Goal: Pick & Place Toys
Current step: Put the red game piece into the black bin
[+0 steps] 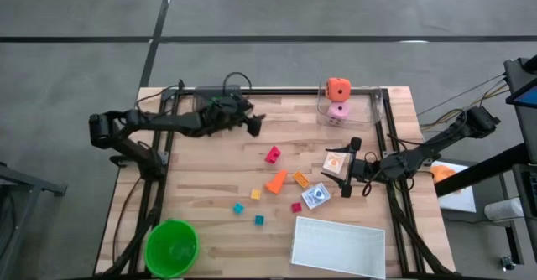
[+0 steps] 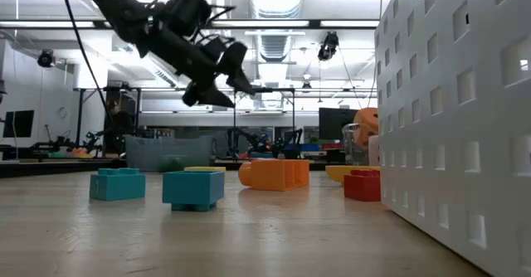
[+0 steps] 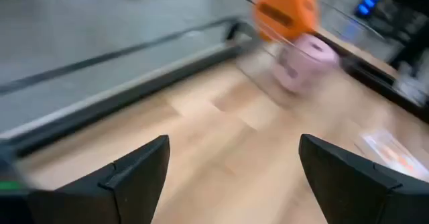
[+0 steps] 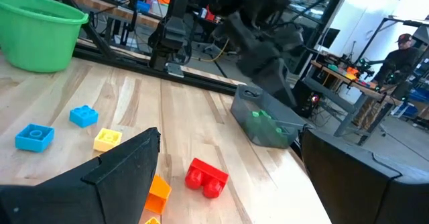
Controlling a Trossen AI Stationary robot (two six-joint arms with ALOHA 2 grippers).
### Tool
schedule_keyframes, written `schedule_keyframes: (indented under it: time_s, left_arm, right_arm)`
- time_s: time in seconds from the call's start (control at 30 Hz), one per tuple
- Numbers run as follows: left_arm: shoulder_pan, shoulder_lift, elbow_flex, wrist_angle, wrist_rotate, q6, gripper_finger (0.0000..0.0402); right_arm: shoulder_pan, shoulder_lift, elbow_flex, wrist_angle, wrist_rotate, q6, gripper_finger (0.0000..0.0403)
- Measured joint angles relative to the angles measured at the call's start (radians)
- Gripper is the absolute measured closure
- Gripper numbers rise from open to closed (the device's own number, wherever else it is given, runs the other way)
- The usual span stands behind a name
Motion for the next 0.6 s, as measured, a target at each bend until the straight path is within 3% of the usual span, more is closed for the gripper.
schedule_keyframes:
  time_s: [0.3,0.6]
  left_arm:
    - [-0.175,0.026,0.01,-0.144,-0.001,-0.111,0.0066]
    - [-0.203,0.164,0.115,-0.238,0.054,-0.139,0.0066]
  right_arm:
    - [0.0,0.0,0.0,0.0,0.0,0.0,0.0052]
    - [0.0,-0.002,0.0,0.003,0.0,-0.001,0.0052]
